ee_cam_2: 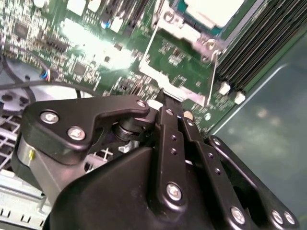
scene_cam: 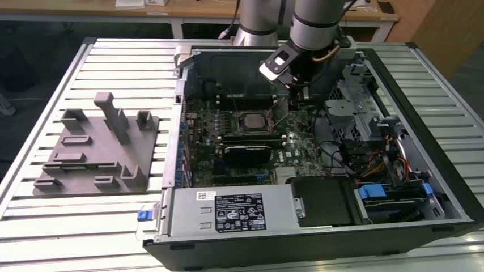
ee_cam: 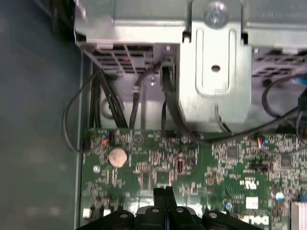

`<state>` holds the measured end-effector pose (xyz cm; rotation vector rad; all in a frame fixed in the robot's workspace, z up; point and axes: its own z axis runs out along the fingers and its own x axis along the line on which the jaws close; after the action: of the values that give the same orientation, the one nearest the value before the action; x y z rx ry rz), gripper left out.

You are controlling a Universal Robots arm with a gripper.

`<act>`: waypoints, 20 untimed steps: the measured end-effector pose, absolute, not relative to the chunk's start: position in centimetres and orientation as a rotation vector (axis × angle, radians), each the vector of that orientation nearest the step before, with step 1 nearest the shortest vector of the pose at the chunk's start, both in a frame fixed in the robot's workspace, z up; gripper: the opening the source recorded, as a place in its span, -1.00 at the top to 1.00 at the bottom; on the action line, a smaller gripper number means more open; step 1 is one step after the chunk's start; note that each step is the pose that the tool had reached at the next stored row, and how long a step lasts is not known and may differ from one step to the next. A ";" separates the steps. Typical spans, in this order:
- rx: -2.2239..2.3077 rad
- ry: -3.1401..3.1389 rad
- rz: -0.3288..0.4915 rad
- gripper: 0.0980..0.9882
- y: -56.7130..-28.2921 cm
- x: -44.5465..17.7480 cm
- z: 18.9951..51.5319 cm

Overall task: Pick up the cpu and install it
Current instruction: 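Close the cpu cover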

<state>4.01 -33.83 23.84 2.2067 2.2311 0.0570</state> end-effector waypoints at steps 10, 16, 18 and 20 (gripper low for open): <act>2.214 2.228 0.063 0.98 -33.8 0.7 23.8; 2.218 2.225 0.063 0.98 -33.8 -0.4 23.8; 2.218 2.225 0.063 0.98 -33.8 -0.4 23.8; 2.218 2.225 0.063 0.98 -33.8 -0.4 23.8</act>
<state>-0.38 -33.83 23.83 2.2179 2.2250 0.0630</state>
